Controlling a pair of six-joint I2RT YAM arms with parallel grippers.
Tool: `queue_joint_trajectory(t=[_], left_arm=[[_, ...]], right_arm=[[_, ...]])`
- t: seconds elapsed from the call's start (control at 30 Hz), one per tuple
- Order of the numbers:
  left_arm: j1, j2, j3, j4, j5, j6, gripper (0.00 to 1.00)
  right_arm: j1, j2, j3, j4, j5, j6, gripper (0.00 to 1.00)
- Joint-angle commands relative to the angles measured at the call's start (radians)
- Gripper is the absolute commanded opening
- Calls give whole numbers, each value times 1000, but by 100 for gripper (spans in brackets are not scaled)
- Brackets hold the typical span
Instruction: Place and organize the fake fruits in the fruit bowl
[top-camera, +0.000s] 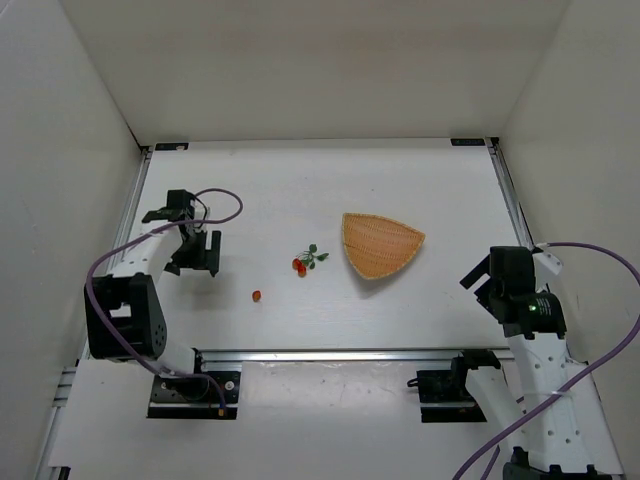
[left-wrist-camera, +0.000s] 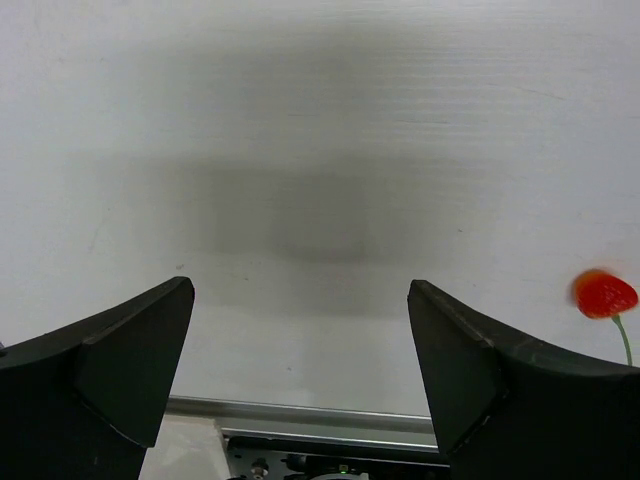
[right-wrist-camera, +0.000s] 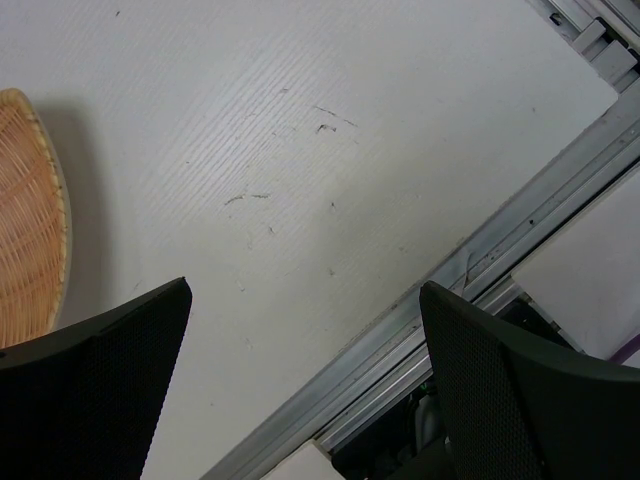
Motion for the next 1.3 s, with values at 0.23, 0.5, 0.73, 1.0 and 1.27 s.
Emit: queue_joint_trajectory(t=[0.23, 0.5, 0.73, 1.0, 1.27], left_arm=[[-420, -200, -23, 3, -87, 291, 99], [-720, -140, -95, 12, -98, 315, 99], [-740, 15, -105, 30, -112, 276, 96], [-740, 113, -59, 68, -138, 220, 78], [-718, 156, -48, 78, -109, 201, 65]], right_arm=[[-2, 52, 2, 0, 9, 1, 99], [-2, 61, -18, 9, -3, 1, 99], [-2, 52, -18, 9, -3, 1, 99], [-2, 61, -18, 9, -3, 1, 99], [-2, 61, -18, 9, -3, 1, 99]])
